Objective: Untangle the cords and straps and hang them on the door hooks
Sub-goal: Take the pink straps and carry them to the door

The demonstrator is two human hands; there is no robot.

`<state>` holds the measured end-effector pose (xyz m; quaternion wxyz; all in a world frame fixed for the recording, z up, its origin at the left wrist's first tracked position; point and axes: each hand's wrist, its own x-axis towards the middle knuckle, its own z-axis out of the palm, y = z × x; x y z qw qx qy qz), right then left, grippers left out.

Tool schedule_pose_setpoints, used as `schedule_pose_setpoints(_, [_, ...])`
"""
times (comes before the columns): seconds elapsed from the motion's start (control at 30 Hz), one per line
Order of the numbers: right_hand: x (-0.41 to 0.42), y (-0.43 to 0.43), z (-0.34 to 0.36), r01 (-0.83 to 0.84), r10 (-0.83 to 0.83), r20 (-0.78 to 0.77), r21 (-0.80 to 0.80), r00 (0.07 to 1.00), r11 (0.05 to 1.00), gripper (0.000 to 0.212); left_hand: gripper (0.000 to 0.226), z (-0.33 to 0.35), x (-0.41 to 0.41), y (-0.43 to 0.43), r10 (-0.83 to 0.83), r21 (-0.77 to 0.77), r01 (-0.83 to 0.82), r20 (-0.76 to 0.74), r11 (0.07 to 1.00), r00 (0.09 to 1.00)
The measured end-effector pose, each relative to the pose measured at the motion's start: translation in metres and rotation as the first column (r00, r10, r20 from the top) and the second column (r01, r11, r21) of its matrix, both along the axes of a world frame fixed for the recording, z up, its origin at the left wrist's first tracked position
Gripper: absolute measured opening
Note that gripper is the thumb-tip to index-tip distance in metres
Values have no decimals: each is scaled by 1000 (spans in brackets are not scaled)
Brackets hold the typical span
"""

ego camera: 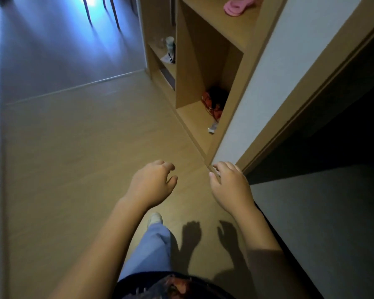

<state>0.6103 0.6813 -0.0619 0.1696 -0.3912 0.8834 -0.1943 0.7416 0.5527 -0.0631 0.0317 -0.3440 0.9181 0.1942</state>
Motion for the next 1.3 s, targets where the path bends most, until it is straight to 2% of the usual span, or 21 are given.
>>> schedule_pose_setpoints(0.2, [-43,-126,11,-7,7,-48,4,999,1000,35,38,9,-50,-120,-69,-38,68,-31,997,997])
schedule_pose_setpoints(0.4, [-80,-216,27,63,-67,-68,-58,995,996,34,39,24,-105,-215,-146,-70,142,-58,987,988])
schedule_pose_setpoints(0.67, [-164,-298,29,130,-130,1,-71,992,989,36,37,30,-212,-304,-186,-65,178,-161,982,969])
schedule_pose_setpoints(0.73, [-192,-315,30,168,-170,2,-122,986,978,37,36,32,-247,-325,-201,-53,195,-178,979,963])
schedule_pose_setpoints(0.9, [-274,-363,39,278,-336,-132,-331,933,902,40,29,44,-343,-374,-243,-22,243,-195,970,950])
schedule_pose_setpoints(1.03, [-338,-394,54,327,-380,-126,-309,917,893,31,24,52,-415,-406,-270,3,278,-234,961,934])
schedule_pose_setpoints(1.13, [-372,-413,57,378,-419,-112,-270,901,886,34,23,56,-462,-425,-263,43,283,-255,958,930])
schedule_pose_setpoints(1.3, [-413,-441,55,475,-511,-79,-273,856,837,39,31,58,-536,-455,-163,124,202,-266,972,950])
